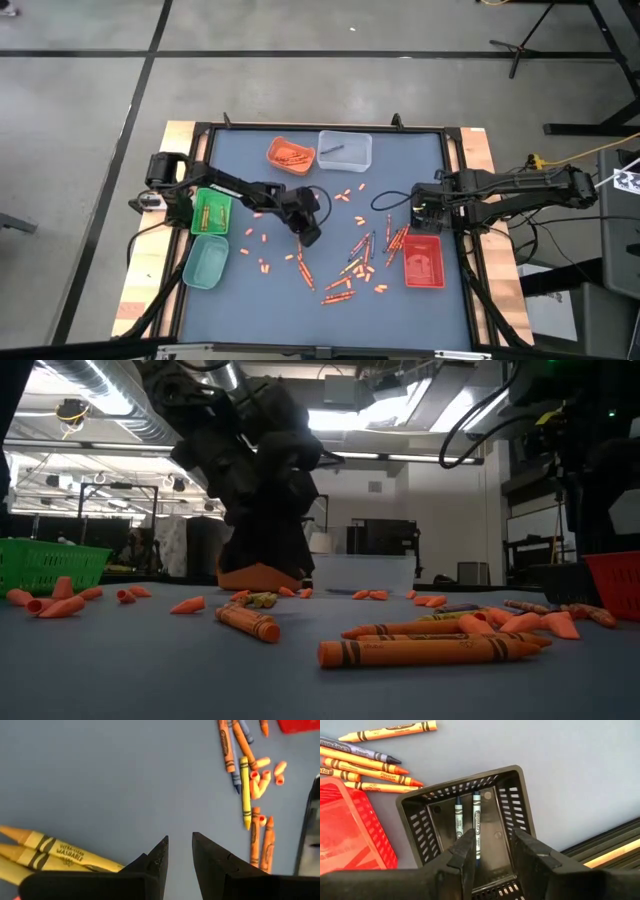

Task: Sort crayons
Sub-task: Put the yellow crayon into the green bin

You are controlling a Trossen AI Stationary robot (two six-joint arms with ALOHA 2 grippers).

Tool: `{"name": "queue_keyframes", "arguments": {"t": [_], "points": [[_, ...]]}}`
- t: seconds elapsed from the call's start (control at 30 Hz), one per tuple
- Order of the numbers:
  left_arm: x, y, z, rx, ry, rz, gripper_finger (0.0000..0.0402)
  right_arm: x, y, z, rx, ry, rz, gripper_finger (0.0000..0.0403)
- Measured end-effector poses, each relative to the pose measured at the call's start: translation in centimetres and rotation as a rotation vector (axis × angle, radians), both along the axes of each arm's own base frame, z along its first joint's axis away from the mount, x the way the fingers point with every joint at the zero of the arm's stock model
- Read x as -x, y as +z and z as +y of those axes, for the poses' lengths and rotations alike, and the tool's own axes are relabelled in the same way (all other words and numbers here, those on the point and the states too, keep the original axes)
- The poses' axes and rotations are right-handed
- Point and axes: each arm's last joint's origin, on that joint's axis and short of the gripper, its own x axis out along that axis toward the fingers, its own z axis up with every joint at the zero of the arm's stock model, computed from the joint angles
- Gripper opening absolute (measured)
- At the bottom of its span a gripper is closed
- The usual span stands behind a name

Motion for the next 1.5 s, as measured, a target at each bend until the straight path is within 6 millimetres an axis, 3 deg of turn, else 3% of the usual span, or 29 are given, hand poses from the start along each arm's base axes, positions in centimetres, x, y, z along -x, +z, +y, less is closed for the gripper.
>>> {"name": "queue_keyframes", "arguments": {"t": [0.4,1.07,1.5], "points": [[1.4,-0.9,2.0,0.139,0.138,0.194,0.0072,0.0,0.0,0.0,0.000,0.000,0.001,0.0122],[1.6,-1.0,3.0,0.167,0.242,0.224,0.0072,0.0,0.0,0.0,0.000,0.000,0.001,0.0122],[2.0,-1.1,5.3,0.160,0.439,0.244,0.0073,0.0,0.0,0.0,0.000,0.002,0.002,0.0122]]}}
